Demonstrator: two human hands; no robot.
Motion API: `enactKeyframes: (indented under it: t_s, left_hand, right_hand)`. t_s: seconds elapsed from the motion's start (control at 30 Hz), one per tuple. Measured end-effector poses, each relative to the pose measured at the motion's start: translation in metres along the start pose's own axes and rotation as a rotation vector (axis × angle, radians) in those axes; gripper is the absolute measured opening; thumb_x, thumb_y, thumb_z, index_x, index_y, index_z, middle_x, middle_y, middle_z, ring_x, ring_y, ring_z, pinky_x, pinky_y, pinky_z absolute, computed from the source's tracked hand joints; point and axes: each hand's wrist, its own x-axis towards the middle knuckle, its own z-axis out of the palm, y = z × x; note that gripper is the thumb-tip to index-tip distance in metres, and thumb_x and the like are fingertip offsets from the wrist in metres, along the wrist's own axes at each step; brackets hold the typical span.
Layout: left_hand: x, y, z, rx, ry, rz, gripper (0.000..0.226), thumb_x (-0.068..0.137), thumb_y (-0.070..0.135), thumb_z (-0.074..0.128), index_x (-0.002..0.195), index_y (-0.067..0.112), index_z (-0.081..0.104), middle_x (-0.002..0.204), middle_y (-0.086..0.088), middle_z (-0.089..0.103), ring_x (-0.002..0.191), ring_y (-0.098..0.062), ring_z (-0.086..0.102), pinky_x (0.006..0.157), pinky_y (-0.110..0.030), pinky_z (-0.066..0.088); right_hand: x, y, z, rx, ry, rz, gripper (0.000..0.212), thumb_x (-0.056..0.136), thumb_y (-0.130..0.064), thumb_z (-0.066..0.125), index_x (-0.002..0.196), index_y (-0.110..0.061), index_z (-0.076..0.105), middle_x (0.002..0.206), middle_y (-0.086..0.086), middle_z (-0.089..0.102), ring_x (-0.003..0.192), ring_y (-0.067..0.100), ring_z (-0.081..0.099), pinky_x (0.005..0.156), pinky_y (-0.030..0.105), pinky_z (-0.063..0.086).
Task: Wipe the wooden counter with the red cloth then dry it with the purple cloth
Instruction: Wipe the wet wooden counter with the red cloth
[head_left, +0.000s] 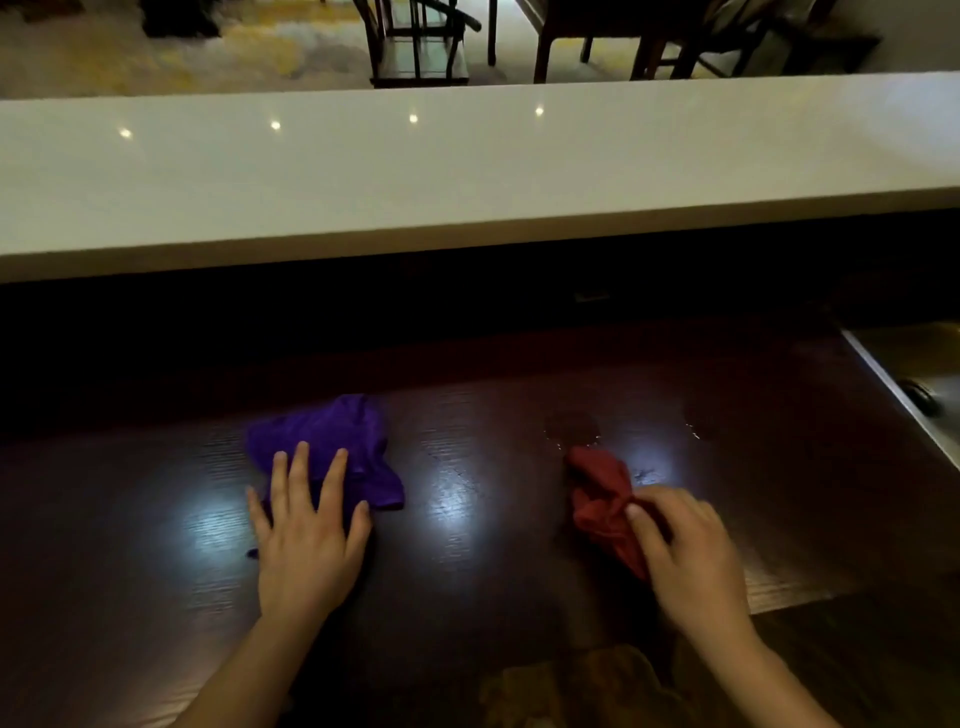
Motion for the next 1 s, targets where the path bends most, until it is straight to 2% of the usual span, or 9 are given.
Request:
enactKeyframes:
  t_s: [0.17,0.27,0.33,0.4,0.53,0.63,0.77,0.9,1.0]
  left_hand:
    - [-0.004,0.041,0.004,0.008,0.091,0.206,0.066,0.086,0.045,0.042,0.145,0.014,0.043,0.154,-0.023,0.032,0.147,-0.039,0.018,0.116,-0.063,0.013]
    - [0.006,0.073,0.007,-0.007,0.051,0.238,0.062,0.088,0.044,0.042,0.145,0.02,0.043,0.153,-0.02,0.035,0.147,-0.037,0.019,0.117,-0.061,0.013]
    - [0.012,0.089,0.011,0.0,-0.01,0.189,0.062,0.089,0.048,0.038,0.146,0.024,0.041,0.154,-0.018,0.034,0.148,-0.036,0.017,0.117,-0.062,0.008]
    - [0.013,0.097,0.017,0.024,-0.064,0.13,0.063,0.091,0.052,0.031,0.149,0.029,0.036,0.157,-0.016,0.031,0.149,-0.034,0.012,0.118,-0.061,0.002]
    - [0.013,0.094,0.026,0.051,-0.081,0.097,0.061,0.093,0.055,0.027,0.149,0.032,0.034,0.157,-0.015,0.031,0.15,-0.031,0.01,0.118,-0.059,0.0]
    - [0.017,0.095,0.026,0.052,-0.09,0.063,0.062,0.091,0.055,0.029,0.148,0.029,0.037,0.156,-0.013,0.034,0.149,-0.03,0.012,0.119,-0.057,-0.003]
    - [0.016,0.097,0.025,0.05,-0.097,0.051,0.063,0.091,0.053,0.03,0.145,0.023,0.042,0.156,-0.011,0.035,0.149,-0.027,0.016,0.119,-0.055,-0.003]
    - [0.016,0.095,0.025,0.024,-0.08,0.051,0.06,0.091,0.049,0.034,0.142,0.021,0.048,0.154,-0.01,0.038,0.147,-0.026,0.022,0.12,-0.054,0.002]
    - [0.017,0.094,0.028,0.005,-0.047,0.059,0.059,0.089,0.048,0.036,0.139,0.02,0.051,0.152,-0.011,0.041,0.146,-0.027,0.026,0.119,-0.055,0.005]
  right_hand:
    - [0.002,0.016,-0.01,0.125,0.127,-0.027,0.013,0.092,-0.027,0.062,0.097,-0.016,0.068,0.107,-0.002,0.066,0.101,0.022,0.058,0.085,0.033,0.043]
    - [-0.003,0.015,-0.001,0.125,0.011,-0.13,0.033,0.085,-0.051,0.058,0.104,-0.025,0.066,0.13,-0.006,0.058,0.122,0.016,0.05,0.102,0.026,0.036]
    - [-0.005,0.013,0.013,-0.057,-0.174,-0.231,0.056,0.08,-0.064,0.057,0.131,-0.039,0.055,0.153,-0.006,0.039,0.141,0.022,0.032,0.116,0.037,0.026]
    - [-0.005,0.016,0.027,-0.265,-0.3,-0.289,0.068,0.08,-0.071,0.052,0.142,-0.049,0.039,0.162,-0.008,0.023,0.148,0.033,0.019,0.117,0.054,0.023]
    - [0.0,0.051,0.025,-0.349,-0.265,-0.329,0.054,0.086,-0.07,0.045,0.133,-0.045,0.051,0.16,-0.011,0.027,0.143,0.037,0.031,0.111,0.056,0.035]
    - [0.038,0.076,0.017,-0.407,-0.204,-0.213,0.063,0.088,-0.072,0.04,0.146,-0.047,0.035,0.162,-0.009,0.023,0.147,0.035,0.024,0.116,0.055,0.025]
    - [0.105,0.047,0.031,-0.252,-0.227,-0.082,0.079,0.092,-0.059,0.05,0.155,-0.023,0.02,0.161,-0.001,0.027,0.15,0.032,0.018,0.121,0.048,0.016]
    - [0.067,0.035,0.033,-0.249,-0.313,-0.349,0.086,0.087,-0.06,0.056,0.155,-0.022,0.021,0.161,-0.01,0.022,0.15,0.022,0.021,0.122,0.034,0.013]
    - [0.024,0.053,0.023,-0.244,-0.398,-0.539,0.089,0.086,-0.068,0.049,0.156,-0.026,0.015,0.165,-0.014,0.009,0.15,0.015,0.02,0.12,0.033,0.016]
